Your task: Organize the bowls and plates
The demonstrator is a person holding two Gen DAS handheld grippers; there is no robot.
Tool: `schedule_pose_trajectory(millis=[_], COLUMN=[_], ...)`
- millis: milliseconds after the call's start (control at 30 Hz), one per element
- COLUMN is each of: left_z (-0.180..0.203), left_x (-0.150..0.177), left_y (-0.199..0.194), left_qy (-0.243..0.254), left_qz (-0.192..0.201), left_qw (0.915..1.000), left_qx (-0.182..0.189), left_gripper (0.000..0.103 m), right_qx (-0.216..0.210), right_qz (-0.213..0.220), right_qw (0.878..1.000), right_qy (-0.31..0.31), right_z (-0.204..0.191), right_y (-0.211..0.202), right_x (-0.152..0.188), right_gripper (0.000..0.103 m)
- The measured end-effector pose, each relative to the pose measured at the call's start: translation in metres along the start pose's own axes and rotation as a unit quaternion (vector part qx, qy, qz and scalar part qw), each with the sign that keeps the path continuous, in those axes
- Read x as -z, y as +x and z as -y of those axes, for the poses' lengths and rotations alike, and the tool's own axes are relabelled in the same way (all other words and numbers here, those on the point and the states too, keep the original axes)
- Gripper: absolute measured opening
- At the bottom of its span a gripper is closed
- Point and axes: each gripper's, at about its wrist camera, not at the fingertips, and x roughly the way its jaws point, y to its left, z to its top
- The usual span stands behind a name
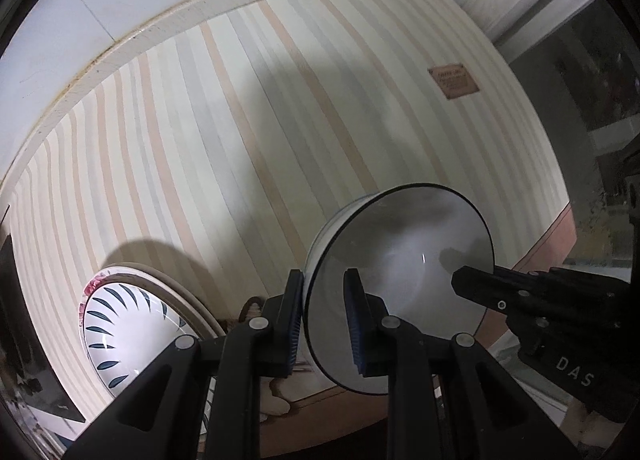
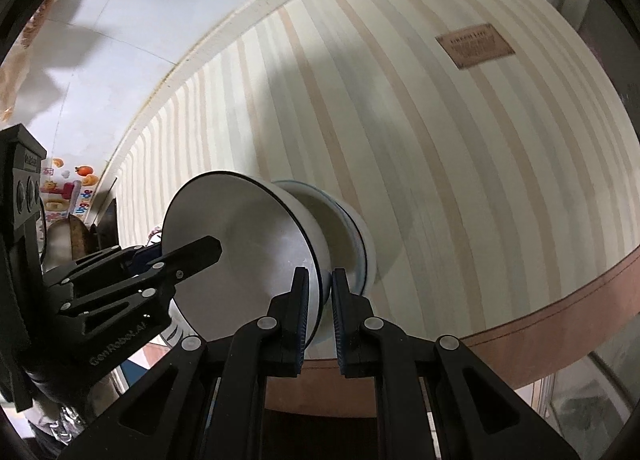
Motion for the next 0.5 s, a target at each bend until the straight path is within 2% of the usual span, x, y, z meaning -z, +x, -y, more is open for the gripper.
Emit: schedule_pose_trajectory(millis=[300,500], left_z=[0.006,0.005], left_x=[-0.001,-0.001], left_y=[0.013,0.013], left_qy=[0.012,0.0], left_qz=[-0.007,-0.002], left_qw=[0.9996,0.9998], left_qx=[-0.024,-0.022], left_gripper=[0.018,0.018], right_qx=[0.005,0.011], right_qz=[-0.02,-0.023], right_qw=[1.0,1.0], right_qy=[0.007,0.004], right_z=[0.008,0.002], right_y=[0.011,0.011], right_x=[-0.004,-0.008], right_gripper=[0.013,0.016])
